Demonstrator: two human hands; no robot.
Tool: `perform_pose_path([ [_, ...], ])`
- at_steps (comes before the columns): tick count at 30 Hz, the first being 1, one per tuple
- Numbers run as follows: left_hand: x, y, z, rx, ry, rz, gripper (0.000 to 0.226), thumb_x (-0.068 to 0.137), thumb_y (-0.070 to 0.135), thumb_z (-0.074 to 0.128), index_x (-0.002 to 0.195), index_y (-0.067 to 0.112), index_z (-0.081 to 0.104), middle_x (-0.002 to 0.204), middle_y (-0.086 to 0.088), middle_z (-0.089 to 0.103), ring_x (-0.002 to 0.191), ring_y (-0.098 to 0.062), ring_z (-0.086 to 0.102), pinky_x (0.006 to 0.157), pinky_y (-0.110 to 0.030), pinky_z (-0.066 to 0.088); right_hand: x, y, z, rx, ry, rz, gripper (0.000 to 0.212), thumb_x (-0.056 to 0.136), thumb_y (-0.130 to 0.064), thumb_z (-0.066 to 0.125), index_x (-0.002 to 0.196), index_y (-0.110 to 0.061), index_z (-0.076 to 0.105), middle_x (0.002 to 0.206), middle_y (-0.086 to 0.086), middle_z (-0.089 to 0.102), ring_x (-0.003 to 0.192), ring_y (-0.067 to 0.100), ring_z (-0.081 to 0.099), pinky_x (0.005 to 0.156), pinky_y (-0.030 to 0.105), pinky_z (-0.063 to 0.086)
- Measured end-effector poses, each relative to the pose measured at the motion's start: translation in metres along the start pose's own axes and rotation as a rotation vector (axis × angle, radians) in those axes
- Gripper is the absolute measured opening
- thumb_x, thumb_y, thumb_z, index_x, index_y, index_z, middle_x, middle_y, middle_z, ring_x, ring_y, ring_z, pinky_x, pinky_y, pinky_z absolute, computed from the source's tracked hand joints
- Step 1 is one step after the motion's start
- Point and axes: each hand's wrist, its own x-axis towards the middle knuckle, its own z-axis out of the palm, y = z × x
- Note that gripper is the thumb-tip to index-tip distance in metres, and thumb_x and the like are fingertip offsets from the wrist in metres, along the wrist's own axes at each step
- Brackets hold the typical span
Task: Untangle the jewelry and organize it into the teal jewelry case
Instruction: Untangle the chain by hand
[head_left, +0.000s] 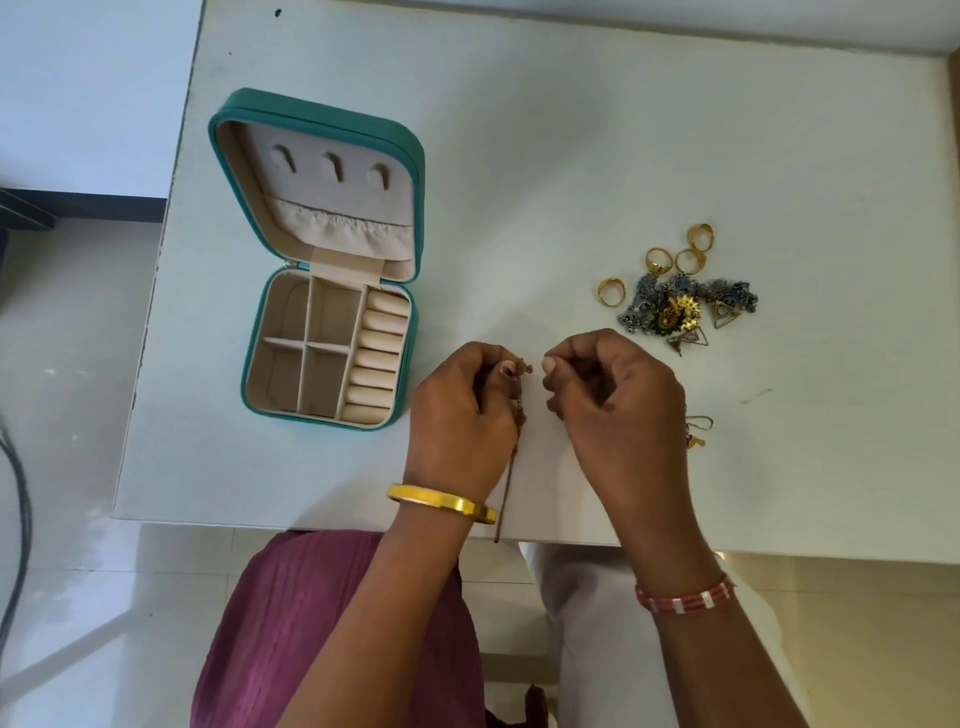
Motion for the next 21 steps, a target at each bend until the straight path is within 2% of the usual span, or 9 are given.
perform_pose_path([
  [4,0.0007,0.0041,-0.0031,-0.209,-0.012,-0.125,0.021,0.089,0.004,0.050,0.079,0.020,0.059,0.065,0.002,0.060,0.051,-0.001,0.058,0.053,-0.010,0.049,-0.0013,-0.0022,-0.0010,0.079,-0.050,0.066,0.016,0.084,-0.015,0.064,0.074,-0.027,0.062,0.067,-0.011,0.064,0.063,0.003,0.062,0.056,0.011,0.050],
  [7,0.0008,0.0037,-0.0032,-0.257,-0.028,-0.142,0.015,0.088,0.004,0.052,0.084,0.014,0.062,0.069,0.003,0.063,0.055,0.001,0.061,0.055,-0.009,0.050,-0.0025,-0.0016,0.0028,0.035,-0.081,0.057,0.004,0.082,-0.016,0.066,0.084,-0.020,0.069,0.069,-0.013,0.064,0.064,0.002,0.063,0.057,0.008,0.049],
  [12,0.0001,0.0033,-0.0035,-0.238,-0.053,-0.106,0.012,0.087,0.003,0.054,0.091,0.006,0.065,0.071,0.006,0.064,0.057,0.004,0.062,0.054,-0.005,0.047,-0.0025,0.0006,0.0047,-0.038,-0.049,0.010,0.006,0.082,-0.016,0.066,0.086,-0.014,0.070,0.069,-0.010,0.063,0.067,0.003,0.063,0.060,0.011,0.051],
  [15,-0.0005,0.0028,-0.0027,-0.186,-0.048,-0.063,0.012,0.087,0.004,0.054,0.088,0.011,0.064,0.072,0.009,0.063,0.060,0.008,0.061,0.056,-0.004,0.046,-0.0023,0.0011,0.0048,-0.009,-0.032,0.010,0.003,0.081,-0.014,0.066,0.081,-0.016,0.068,0.070,-0.006,0.066,0.065,0.006,0.064,0.058,0.014,0.052],
  [21,-0.0012,0.0038,-0.0014,-0.147,-0.013,-0.037,0.015,0.088,-0.001,0.050,0.084,0.011,0.059,0.068,0.008,0.058,0.057,0.009,0.058,0.052,-0.003,0.044,-0.0010,0.0000,0.0034,0.027,-0.102,-0.011,0.012,0.083,-0.012,0.065,0.077,-0.022,0.062,0.065,-0.017,0.058,0.066,-0.007,0.058,0.054,0.004,0.044],
])
